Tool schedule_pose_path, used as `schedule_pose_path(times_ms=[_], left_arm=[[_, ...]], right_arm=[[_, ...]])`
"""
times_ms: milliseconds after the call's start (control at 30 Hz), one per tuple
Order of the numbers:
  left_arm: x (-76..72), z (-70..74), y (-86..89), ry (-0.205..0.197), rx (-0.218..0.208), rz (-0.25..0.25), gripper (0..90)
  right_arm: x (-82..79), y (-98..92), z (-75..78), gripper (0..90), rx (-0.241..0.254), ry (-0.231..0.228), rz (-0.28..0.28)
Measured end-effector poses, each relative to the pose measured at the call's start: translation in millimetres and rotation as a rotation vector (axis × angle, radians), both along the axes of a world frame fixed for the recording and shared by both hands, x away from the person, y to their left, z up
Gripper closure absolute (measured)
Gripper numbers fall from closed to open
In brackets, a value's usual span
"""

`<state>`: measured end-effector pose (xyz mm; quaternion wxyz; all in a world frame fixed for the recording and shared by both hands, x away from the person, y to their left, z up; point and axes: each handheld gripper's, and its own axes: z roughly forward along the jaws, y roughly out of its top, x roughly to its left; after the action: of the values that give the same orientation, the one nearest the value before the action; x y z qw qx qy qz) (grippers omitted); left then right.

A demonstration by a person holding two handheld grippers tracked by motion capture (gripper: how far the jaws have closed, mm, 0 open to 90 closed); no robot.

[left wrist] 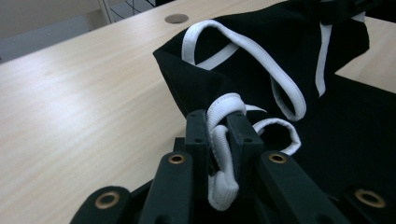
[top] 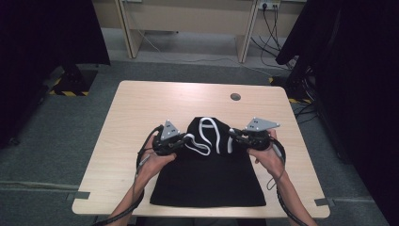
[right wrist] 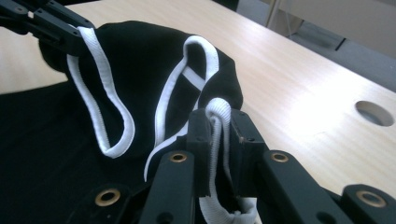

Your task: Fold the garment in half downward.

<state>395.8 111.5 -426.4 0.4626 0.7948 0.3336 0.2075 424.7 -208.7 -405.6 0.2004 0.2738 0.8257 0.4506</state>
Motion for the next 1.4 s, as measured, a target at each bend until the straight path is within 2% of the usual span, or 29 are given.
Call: schedule_pose_path(times_ms=[167,300,400,567,767,867,933,1000,1067,1200,1267,1333,1400], left_arm=[[-25.3,-14.2,6.6,0.008,0.008,-0.032,79.2],[-41.7,-23.3,11.3,0.041,0.005,-0.061,78.8],[-50.1,-28.7,12.8,0.078,0.004,-0.070,77.4],[-58.6,-30.3,11.4,0.095,0.010,-0.073,73.1],[-70.3,-27.2,20.2,0.115,-0.005,-0.077,63.9],[-73.7,-21.6,22.7,0.126,-0.033,-0.075,53.1],[-75.7,-16.5,20.2,0.112,-0.047,-0.068,47.7],[-73.8,-12.9,14.4,0.111,-0.047,-0.054,38.1],[-70.8,-12.3,6.7,0.108,-0.053,-0.052,34.5],[-69.2,-20.6,-14.5,0.099,-0.008,-0.072,31.1],[-67.7,-25.2,-19.8,0.082,0.024,-0.059,34.3],[-67.1,-29.4,-20.3,0.051,0.056,-0.061,56.3],[-70.4,-29.9,-16.8,0.056,0.071,-0.079,71.8]], right_arm=[[-28.8,-2.8,-8.4,80.2,0.003,-0.014,0.032],[-45.4,-6.6,-17.2,80.0,0.011,0.004,0.044],[-55.0,-9.6,-24.2,79.8,0.004,0.036,0.039],[-66.8,-13.0,-35.2,79.3,-0.004,0.093,0.024],[-81.5,-20.6,-41.0,78.5,-0.005,0.115,0.018],[-87.2,-25.2,-42.8,78.4,-0.002,0.111,0.014],[-90.1,-27.6,-45.1,78.5,-0.007,0.112,0.015],[-92.1,-30.0,-47.1,78.6,-0.007,0.114,0.014],[-92.7,-32.1,-48.7,78.6,-0.002,0.116,0.009],[-95.0,-34.6,-48.5,78.6,0.009,0.112,0.009],[-95.6,-35.4,-47.8,78.6,0.006,0.110,0.013],[-96.2,-36.3,-46.6,78.7,0.005,0.107,0.010],[-97.4,-37.8,-46.1,78.8,0.011,0.105,0.009]])
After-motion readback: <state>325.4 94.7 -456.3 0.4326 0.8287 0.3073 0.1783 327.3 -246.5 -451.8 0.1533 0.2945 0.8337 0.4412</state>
